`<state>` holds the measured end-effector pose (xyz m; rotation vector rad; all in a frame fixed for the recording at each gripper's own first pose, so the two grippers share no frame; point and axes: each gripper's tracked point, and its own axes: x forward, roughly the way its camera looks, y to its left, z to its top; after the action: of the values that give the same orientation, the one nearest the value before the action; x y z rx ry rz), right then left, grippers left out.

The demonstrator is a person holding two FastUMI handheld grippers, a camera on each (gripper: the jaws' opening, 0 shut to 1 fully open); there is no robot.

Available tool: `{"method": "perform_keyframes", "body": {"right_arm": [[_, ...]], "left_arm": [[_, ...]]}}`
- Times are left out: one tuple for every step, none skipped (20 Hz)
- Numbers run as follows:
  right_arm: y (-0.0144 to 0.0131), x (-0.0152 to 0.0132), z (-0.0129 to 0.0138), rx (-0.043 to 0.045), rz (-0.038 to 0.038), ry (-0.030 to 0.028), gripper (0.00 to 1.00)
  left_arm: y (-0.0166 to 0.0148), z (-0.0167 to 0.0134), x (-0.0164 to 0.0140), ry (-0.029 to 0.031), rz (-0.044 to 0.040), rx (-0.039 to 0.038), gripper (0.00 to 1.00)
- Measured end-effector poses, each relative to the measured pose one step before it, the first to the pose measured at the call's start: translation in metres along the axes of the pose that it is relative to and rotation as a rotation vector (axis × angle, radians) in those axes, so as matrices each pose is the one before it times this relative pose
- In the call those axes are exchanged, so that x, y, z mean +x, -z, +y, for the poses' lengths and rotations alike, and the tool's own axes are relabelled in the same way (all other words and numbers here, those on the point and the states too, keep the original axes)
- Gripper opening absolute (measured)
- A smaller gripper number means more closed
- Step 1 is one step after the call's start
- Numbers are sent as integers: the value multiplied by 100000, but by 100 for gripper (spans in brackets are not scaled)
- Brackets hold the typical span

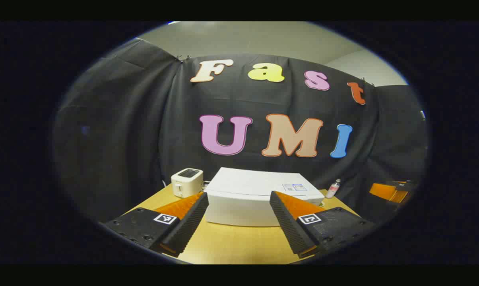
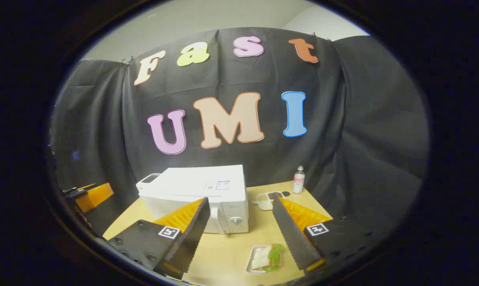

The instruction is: Open the microwave oven with the left hand, put the food in, and close the microwave oven.

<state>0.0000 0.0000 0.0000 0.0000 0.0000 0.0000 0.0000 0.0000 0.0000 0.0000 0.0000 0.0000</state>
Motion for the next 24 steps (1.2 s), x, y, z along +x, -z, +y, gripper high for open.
{"method": "perform_keyframes", "body": {"right_arm": [[2, 11, -329, -803, 275, 351, 92], [-19, -56, -442, -731, -127, 439, 92], [-55, -51, -331, -654, 60, 511, 92], [179, -1, -358, -353, 331, 433, 92], [43, -43, -303, 28, 232, 265, 92], [81, -64, -257, 131, 131, 268, 92], [-42, -76, -302, 39, 155, 485, 92], [-12, -30, -282, 6, 131, 625, 92], [-73, -13, -220, -78, -34, 528, 92], [24, -80, -155, -257, -79, 398, 92], [-104, -79, -94, -535, -118, 363, 92], [-32, -6, -84, -654, -227, 329, 92], [-42, -54, -87, -710, -15, 541, 99], [143, -3, -168, -554, -17, 760, 99], [-100, -107, -23, -184, -186, 300, 99], [-4, 5, 56, 255, 33, 54, 92], [-103, -94, 26, 687, -50, -68, 92], [46, -45, -112, 653, -52, -51, 92], [-85, -61, -210, 362, 23, 469, 92], [-76, 30, -421, -141, -179, 1029, 99], [-67, -33, -349, -295, -224, 1274, 92], [103, 16, -354, -48, -91, 861, 92], [96, 39, -178, 245, 330, 430, 92], [189, 15, -92, 417, 45, 227, 92]], "left_arm": [[-72, -230, 181, 126, -526, 195, 92], [-246, -397, 196, 537, -624, 80, 92], [-120, -386, 229, 593, -430, 147, 92], [-49, -427, 274, 610, -103, 16, 92], [147, -468, 85, 937, -246, -227, 92], [35, -354, 176, 668, -345, -494, 95], [341, -300, 239, 515, 646, -621, 92], [318, -373, 202, 673, 1053, -841, 92], [298, -356, 215, 945, 704, -1042, 92], [89, -278, 104, 914, 412, -974, 95], [164, 26, 213, 668, 356, -661, 95], [35, -27, 203, 477, 304, -262, 95], [166, -44, 208, 637, 362, 2, 95], [34, -129, 284, 825, 364, 135, 95], [238, 1, 188, 240, 941, 560, 95], [136, 69, 129, 93, 651, 556, 96], [-34, -54, 73, 123, 257, 406, 96], [-51, -36, 27, 161, 166, 241, 96], [47, -106, 116, 226, 169, 233, 95], [35, -197, 71, 345, 76, 298, 95], [-3, -115, 27, 458, 36, 192, 95], [-37, -153, -72, 532, 25, 178, 96], [88, -11, 34, 252, -7, 295, 96], [139, 60, -94, 11, 304, 418, 95]]}}
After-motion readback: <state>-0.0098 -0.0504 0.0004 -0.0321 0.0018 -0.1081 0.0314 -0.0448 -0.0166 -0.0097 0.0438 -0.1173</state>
